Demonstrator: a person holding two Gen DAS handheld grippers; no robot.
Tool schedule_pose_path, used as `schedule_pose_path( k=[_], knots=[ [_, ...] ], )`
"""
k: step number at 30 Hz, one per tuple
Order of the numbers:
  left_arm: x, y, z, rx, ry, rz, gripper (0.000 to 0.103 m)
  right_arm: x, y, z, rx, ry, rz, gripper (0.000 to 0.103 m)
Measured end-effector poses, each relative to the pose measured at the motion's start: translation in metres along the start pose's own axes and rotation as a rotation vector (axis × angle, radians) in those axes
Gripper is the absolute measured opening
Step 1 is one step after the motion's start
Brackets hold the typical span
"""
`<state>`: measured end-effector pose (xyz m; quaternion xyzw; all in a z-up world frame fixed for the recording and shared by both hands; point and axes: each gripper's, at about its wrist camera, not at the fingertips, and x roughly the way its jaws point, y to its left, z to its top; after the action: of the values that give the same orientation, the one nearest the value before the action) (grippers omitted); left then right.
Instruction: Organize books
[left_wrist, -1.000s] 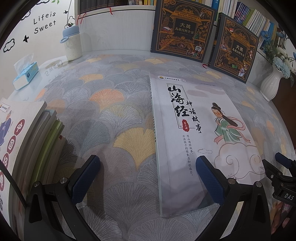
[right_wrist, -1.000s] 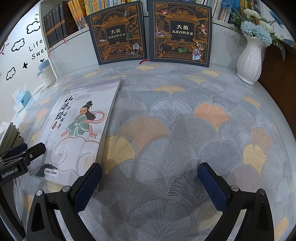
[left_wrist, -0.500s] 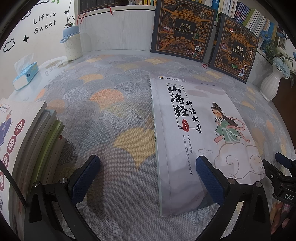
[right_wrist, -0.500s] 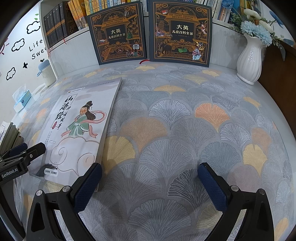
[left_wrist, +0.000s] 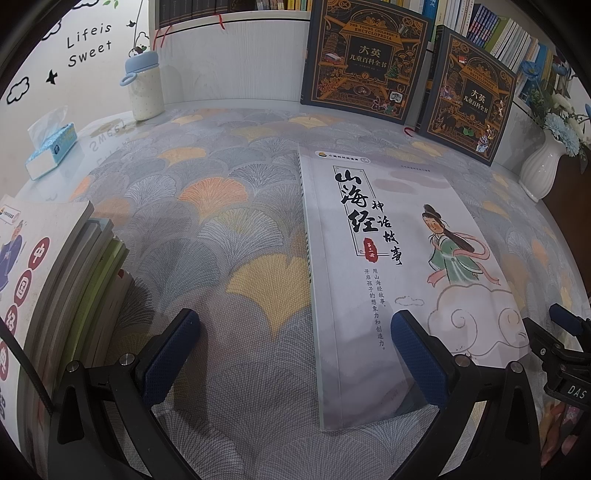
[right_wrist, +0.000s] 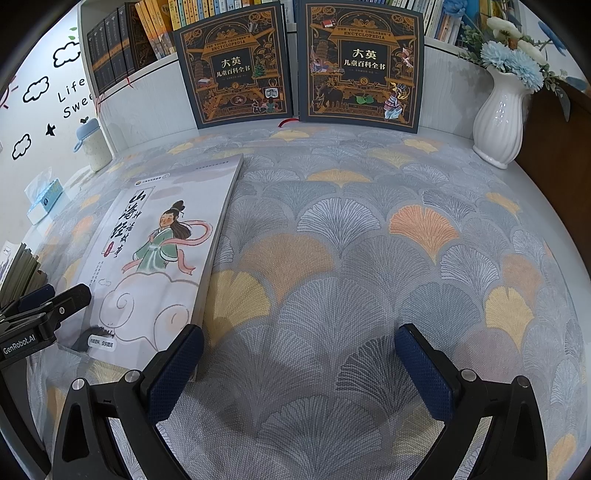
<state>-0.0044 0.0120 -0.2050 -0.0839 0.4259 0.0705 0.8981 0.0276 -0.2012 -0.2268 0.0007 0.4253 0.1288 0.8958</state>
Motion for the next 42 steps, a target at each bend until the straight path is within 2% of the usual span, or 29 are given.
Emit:
schedule_pose_path(
  k=[18,22,29,31,33,36,37,39,42],
  knots=[
    [0.000,0.000,0.000,0.000,-0.001,0.000,0.103,0.005,0.000,0.007,-0.015,0.018,0.002,0.103],
    [0.000,0.000,0.000,0.000,-0.001,0.000,0.103,0.007,0.005,0.007,-0.053,0.029,-0.032,0.103],
    [0.005,-0.003,0.002,-0.032,0.004,0.017,0.103,0.004,-0.001,0.008,-0.060,0.038,0.020,0.103],
    [0.006,-0.005,0.005,-0.026,0.038,0.018,0.103,-0.001,-0.009,0.009,-0.007,0.038,0.084,0.103],
    [0.007,-0.003,0.009,-0.015,0.094,-0.008,0.103,-0.008,-0.025,0.013,0.099,0.051,0.211,0.103],
    [0.011,-0.003,0.017,-0.006,0.164,-0.012,0.103,-0.007,-0.046,0.022,0.244,0.119,0.466,0.103],
    [0.013,-0.004,0.020,-0.007,0.191,-0.011,0.103,0.001,-0.052,0.025,0.301,0.173,0.551,0.103],
    [0.017,-0.001,0.028,-0.040,0.257,-0.038,0.103,0.017,-0.058,0.031,0.358,0.255,0.619,0.103],
    [0.020,0.009,0.040,-0.126,0.294,-0.178,0.102,0.027,-0.060,0.040,0.389,0.264,0.663,0.103]
  ],
)
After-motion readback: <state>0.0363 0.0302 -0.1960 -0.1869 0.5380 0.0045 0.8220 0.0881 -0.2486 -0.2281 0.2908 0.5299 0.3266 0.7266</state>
